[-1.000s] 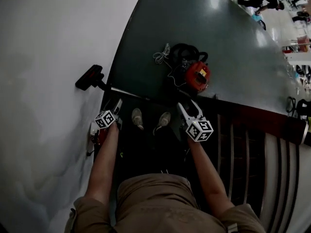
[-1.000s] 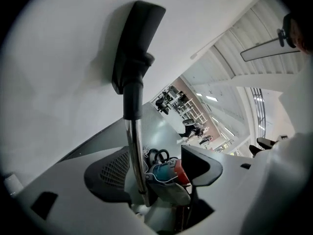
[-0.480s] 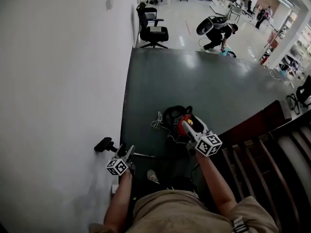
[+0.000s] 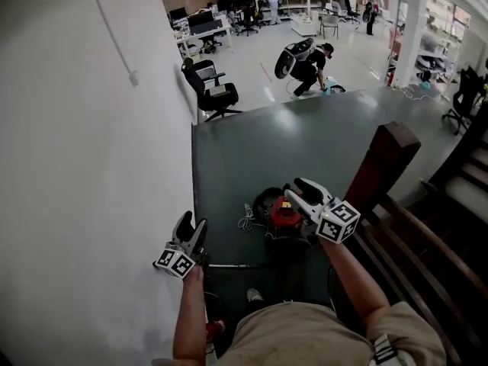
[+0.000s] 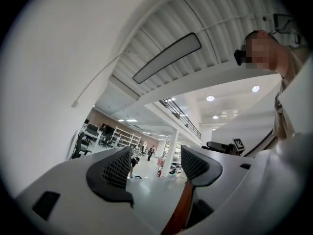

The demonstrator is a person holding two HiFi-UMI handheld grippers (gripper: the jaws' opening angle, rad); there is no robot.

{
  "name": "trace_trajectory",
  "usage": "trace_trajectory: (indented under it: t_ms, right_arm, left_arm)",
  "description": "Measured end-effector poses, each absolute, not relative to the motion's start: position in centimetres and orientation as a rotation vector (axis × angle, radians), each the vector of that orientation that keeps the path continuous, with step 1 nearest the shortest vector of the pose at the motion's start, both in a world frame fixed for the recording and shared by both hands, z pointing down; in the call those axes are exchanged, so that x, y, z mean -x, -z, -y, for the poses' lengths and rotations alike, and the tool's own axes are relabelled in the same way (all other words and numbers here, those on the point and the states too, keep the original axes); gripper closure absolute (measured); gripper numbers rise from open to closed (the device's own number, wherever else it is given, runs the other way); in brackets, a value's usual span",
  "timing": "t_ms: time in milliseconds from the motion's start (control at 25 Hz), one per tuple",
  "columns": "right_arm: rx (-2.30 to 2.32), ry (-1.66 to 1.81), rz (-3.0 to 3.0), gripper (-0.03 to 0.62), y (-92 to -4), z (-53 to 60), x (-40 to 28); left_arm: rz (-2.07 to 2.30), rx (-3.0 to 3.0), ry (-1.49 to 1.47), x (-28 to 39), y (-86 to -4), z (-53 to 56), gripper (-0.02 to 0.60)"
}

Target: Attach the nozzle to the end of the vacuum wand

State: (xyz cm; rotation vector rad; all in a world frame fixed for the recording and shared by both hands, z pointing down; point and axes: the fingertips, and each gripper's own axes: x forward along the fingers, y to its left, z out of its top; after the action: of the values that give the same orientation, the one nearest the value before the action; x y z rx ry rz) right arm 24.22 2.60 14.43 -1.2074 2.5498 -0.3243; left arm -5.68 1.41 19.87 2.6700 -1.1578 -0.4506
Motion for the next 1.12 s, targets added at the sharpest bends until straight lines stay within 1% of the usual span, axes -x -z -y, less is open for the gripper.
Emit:
trace_trajectory:
  t_ms: [200,400,560,760,920,1120]
  right_arm:
    - [1.33,0.233,-2.559,0.396,-12.6,-8.8,-31.6]
    - [1.463,0.095,-2.577,0.396,-13.1,-14.4,-38.6]
    - [1.581,0.112,-2.556,0.396,-15.4,-17.4,-43.2]
    - [1.718,0.153,-2.554,0.396,-19.6,-21.1,-49.3]
    - [1.793,0.214,-2.568,0.396,-23.8,-21.3,-51.0]
    - [1.82,0.316,-2.597,0.396,-27.7,-21.2,-51.3]
  left_arm:
    - [1.126,-2.794,0.403,-0.3,-15.5,-5.6,0.264]
    - [1.161,-2.848,0.301,-4.9,-15.4,-10.1,0.264]
    - [1.255,-2.789,0.235,-5.7,-17.2,-13.0,0.262]
    - [1.272,-2.716,0.223,-6.8,-20.7,-17.2,0.262]
    - [1.343,-2.619,0.205,-4.7,-24.5,-18.0,0.262]
    - [1.393,-2.545,0.122,-4.0,-28.7,-19.7,0.262]
